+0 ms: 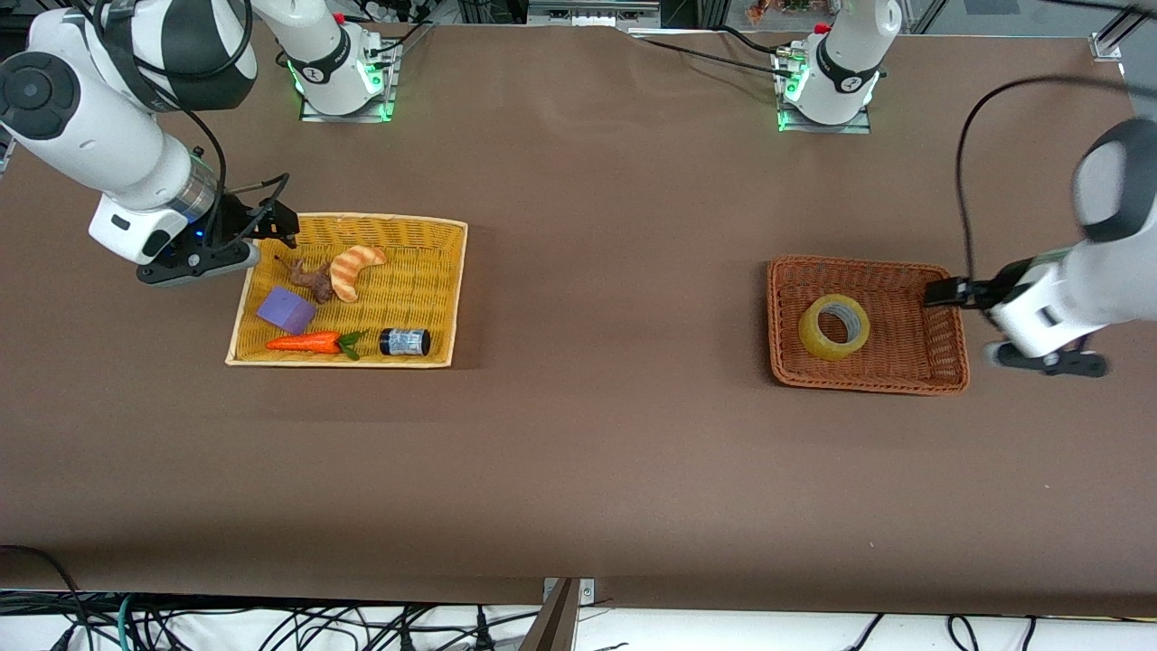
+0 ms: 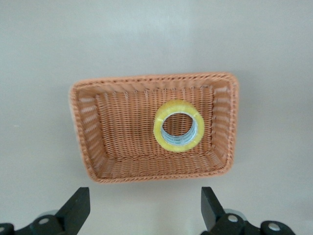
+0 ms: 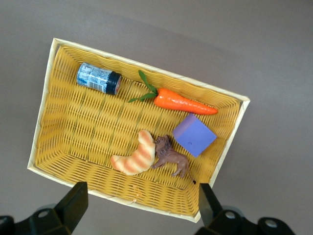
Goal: Transfer tape with both arms
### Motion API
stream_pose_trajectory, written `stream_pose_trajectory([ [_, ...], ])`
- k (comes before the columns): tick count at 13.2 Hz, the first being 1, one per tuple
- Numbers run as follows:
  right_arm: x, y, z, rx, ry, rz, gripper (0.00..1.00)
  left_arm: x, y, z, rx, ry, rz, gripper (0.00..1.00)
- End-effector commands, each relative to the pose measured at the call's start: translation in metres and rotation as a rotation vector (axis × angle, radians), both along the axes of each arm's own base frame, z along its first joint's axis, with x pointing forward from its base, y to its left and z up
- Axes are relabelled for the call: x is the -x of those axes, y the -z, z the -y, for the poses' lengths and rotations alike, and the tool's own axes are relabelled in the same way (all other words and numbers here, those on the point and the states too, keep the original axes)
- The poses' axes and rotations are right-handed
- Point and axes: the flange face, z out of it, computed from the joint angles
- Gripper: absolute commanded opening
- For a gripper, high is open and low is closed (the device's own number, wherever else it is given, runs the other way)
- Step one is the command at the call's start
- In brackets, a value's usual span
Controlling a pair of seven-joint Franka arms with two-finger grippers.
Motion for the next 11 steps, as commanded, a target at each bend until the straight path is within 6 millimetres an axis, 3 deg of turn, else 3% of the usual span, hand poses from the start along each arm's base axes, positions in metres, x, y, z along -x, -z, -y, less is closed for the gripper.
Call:
stream_pose_trajectory([
  [1,0.002,-0.025,-0.003,0.002,-0.028,0.044,1.00,0.017,-0.062,0.004,-0.015,-0.047,0.076,1.00],
  [4,0.001,-0.037,-0.005,-0.007,-0.030,0.054,1.00,0.056,-0.119,0.004,-0.036,-0.076,0.160,1.00],
  [6,0.002,-0.039,-0.006,-0.012,-0.028,0.058,1.00,0.082,-0.112,0.006,-0.041,-0.079,0.128,1.00],
  [7,0.002,-0.039,-0.005,-0.011,-0.027,0.056,1.00,0.090,-0.109,0.016,-0.050,-0.058,0.118,1.00],
  [8,0.002,-0.039,-0.005,-0.011,-0.027,0.056,1.00,0.096,-0.105,0.026,-0.052,-0.039,0.106,1.00],
  [11,0.002,-0.037,-0.005,-0.010,-0.030,0.054,1.00,0.102,-0.101,0.024,-0.009,-0.036,0.096,1.00],
])
